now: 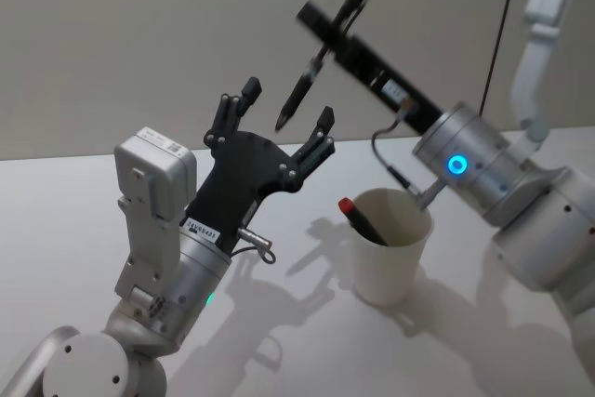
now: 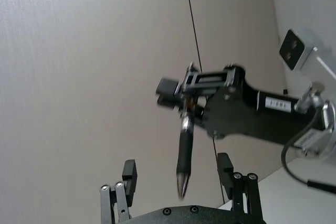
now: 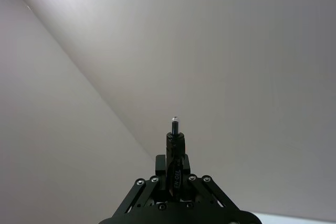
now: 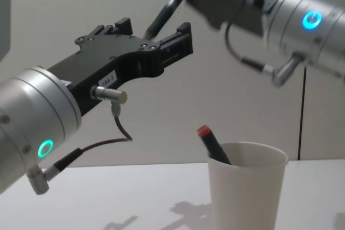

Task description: Place the pen into the pen holder.

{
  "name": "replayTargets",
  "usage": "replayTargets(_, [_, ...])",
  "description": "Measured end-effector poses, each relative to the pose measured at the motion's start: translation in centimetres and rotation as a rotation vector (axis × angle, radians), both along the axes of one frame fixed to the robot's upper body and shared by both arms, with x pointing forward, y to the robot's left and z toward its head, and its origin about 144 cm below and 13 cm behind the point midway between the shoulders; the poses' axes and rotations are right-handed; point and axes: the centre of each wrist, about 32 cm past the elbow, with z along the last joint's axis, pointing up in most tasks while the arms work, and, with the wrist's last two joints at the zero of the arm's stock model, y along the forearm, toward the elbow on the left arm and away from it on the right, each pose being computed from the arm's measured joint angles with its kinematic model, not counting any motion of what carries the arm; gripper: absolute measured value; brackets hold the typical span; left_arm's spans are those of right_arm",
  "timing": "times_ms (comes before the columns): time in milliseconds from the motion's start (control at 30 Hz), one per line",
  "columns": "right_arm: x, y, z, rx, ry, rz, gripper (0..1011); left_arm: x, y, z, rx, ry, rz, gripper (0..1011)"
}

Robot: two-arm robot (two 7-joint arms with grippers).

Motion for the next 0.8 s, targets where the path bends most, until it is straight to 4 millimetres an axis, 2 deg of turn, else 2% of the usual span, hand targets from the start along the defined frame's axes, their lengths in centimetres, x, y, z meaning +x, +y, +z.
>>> replayTargets(100, [0.0,-0.4,0.6,0.022,-0.025,-0.022,132,0.0,0.0,0.0,0.000,0.000,0.001,999])
replayTargets(467, [-0.3,-3.3,4.1,0.142,-0.177,-0.154,132,0.0,0.1,0.0,0.000,0.000,0.002,1001])
replayTargets(800, [-1.2,-5.8,5.9,0.128,-0.264,-0.249,132,0.0,0.1,0.0,0.000,-0.001,0.004,1001])
